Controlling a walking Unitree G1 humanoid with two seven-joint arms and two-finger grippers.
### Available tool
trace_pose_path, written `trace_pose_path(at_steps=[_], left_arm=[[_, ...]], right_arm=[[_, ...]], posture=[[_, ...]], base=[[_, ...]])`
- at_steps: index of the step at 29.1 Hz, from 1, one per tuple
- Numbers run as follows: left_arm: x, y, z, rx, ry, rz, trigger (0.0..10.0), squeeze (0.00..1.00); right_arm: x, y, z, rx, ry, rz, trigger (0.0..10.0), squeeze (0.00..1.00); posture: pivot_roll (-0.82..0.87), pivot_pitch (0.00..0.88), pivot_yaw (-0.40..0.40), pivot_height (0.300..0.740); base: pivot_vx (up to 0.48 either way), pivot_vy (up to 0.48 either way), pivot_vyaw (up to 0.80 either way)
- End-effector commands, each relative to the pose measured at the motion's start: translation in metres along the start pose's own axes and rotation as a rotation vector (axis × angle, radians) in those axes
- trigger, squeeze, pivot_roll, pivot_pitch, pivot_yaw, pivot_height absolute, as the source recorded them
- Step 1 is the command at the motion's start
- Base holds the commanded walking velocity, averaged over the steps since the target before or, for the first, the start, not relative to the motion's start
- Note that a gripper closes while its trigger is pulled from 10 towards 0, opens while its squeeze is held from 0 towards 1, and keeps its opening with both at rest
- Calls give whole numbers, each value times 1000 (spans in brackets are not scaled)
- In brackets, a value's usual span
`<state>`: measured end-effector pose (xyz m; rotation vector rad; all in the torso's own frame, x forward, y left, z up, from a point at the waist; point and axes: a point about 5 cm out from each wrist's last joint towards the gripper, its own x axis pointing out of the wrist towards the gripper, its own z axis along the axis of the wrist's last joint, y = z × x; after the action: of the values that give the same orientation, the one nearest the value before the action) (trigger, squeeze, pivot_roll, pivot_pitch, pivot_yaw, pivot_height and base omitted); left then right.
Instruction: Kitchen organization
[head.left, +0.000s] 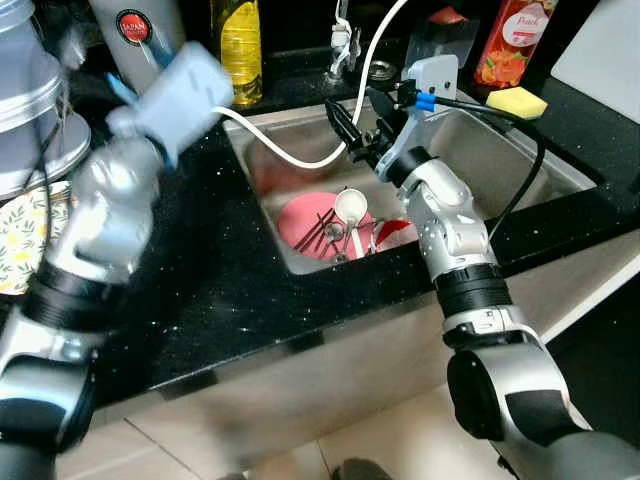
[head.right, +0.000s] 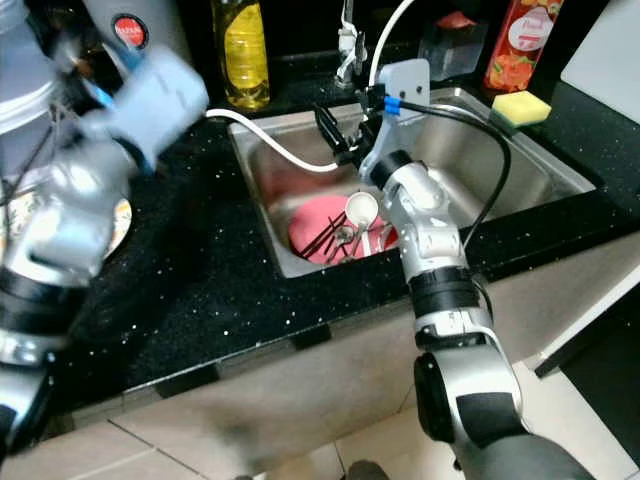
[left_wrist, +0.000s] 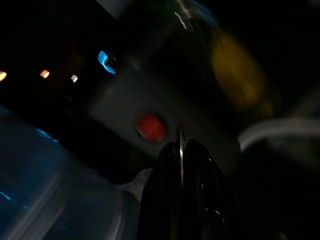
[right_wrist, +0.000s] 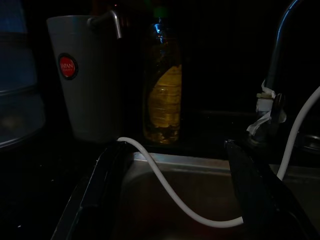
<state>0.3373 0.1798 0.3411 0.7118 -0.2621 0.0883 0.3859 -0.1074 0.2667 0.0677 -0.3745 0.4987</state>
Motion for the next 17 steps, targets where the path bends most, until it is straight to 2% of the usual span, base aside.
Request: trace_pose_path(at_steps=[1,2,3,4,5,6,8,10,17], left_arm=[[-3,1,6,-87,-15,-27,10000,0],[-8,7,14,-179,-42,-40,10000,0],[-11,11,19,-239,-62,-51,10000,0],[-11,11,19,-239,-62,-51,10000,0],[-18,20,25,-361,-94,-71,10000,0],[-20,22,25,-391,-101,-76,10000,0],[-22,24,26,-408,-104,-79,10000,0],[-25,24,23,-479,-91,-74,10000,0],[-28,23,10,-560,-46,-58,10000,0]], right_arm=[[3,6,7,1,-26,22,10000,0],[3,7,7,5,-26,29,10000,0],[3,8,7,7,-27,33,10000,0],[3,8,7,7,-27,33,10000,0],[3,11,7,11,-32,55,10000,0],[3,12,8,13,-35,63,10000,0],[3,13,8,13,-37,68,10000,0],[5,16,12,16,-48,92,10000,0],[8,23,15,21,-62,122,10000,0]], posture=[[45,23,-22,740],[48,24,-23,740],[50,25,-24,740],[50,25,-24,740],[55,22,-26,740],[55,22,-28,740],[55,22,-28,740],[59,15,-37,740],[66,9,-37,740]], base=[[0,0,0],[0,0,0],[0,0,0],[0,0,0],[0,0,0],[0,0,0],[0,0,0],[0,0,0],[0,0,0]])
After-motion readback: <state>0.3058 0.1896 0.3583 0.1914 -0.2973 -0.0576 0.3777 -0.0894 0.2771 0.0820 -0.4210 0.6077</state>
